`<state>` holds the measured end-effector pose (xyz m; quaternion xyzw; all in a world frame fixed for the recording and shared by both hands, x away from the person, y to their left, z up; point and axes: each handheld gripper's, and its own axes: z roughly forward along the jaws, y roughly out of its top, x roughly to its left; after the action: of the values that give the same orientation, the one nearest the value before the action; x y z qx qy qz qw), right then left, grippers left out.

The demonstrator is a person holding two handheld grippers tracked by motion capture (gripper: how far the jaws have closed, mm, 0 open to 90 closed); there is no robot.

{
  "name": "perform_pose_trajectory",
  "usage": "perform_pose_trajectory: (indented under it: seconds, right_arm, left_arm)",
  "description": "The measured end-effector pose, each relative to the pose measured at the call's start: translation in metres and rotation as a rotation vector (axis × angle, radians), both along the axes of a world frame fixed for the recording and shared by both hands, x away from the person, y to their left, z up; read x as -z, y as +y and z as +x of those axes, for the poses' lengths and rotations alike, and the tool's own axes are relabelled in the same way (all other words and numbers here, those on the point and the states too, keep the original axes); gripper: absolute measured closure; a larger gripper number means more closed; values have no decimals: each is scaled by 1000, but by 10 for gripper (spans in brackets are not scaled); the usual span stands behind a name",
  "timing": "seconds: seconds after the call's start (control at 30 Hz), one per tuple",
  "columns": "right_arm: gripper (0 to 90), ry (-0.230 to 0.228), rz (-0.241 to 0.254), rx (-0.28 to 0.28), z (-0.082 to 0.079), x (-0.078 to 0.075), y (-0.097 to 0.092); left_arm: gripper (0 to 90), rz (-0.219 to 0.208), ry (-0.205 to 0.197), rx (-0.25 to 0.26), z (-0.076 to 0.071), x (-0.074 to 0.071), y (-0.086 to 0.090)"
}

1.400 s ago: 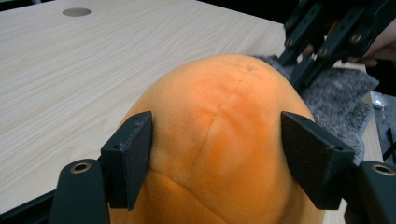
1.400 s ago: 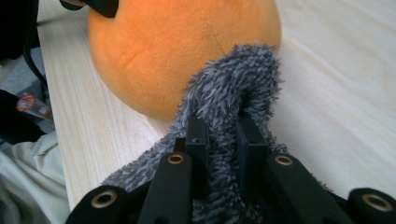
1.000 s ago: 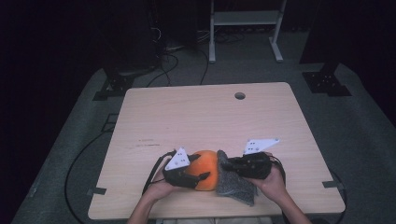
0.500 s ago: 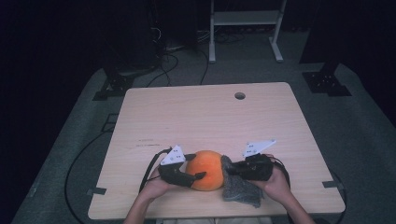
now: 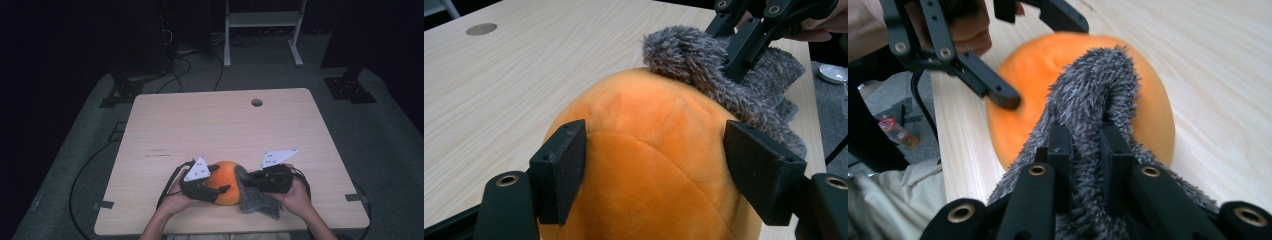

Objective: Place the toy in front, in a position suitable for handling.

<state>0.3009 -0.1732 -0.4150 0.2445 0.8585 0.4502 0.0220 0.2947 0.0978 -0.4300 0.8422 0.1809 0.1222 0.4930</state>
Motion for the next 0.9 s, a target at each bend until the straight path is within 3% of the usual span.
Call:
perform_pose_trajectory:
  seconds: [0.1, 0.23, 0.27, 0.33, 0.43, 0.5, 0.6, 0.7, 0.8, 0.9]
  right_arm:
    - [780, 1, -13, 8, -1, -2, -4]
    - [778, -42, 42, -14, -8, -15, 2]
    - [776, -58, 18, -19, -9, -15, 6]
    - [779, -66, -28, -27, -9, -11, 12]
    - [781, -37, -26, -31, -5, -5, 8]
    - [782, -28, -25, -22, -4, -3, 3]
    - [781, -14, -31, -13, -3, -2, 0]
    - [780, -33, -31, -5, -5, -9, 1]
    - [774, -74, 6, -27, -11, -21, 6]
    - [775, -92, -43, -36, -12, -19, 13]
  left_arm:
    - [269, 9, -8, -9, -1, 0, -2]
    - [267, 15, -21, -8, -2, -1, -6]
    - [263, 14, -23, -2, -2, -2, -6]
    - [223, 8, -7, 7, -1, -3, -4]
    - [183, -34, 26, 13, 2, -7, 4]
    - [161, -39, 61, 5, 5, -6, 9]
    - [198, -72, 90, 3, 8, 3, 10]
    - [268, -37, 44, -13, 3, 1, 4]
    - [278, -6, 4, -7, -2, -5, -4]
    - [265, 28, -19, 5, -6, -8, -8]
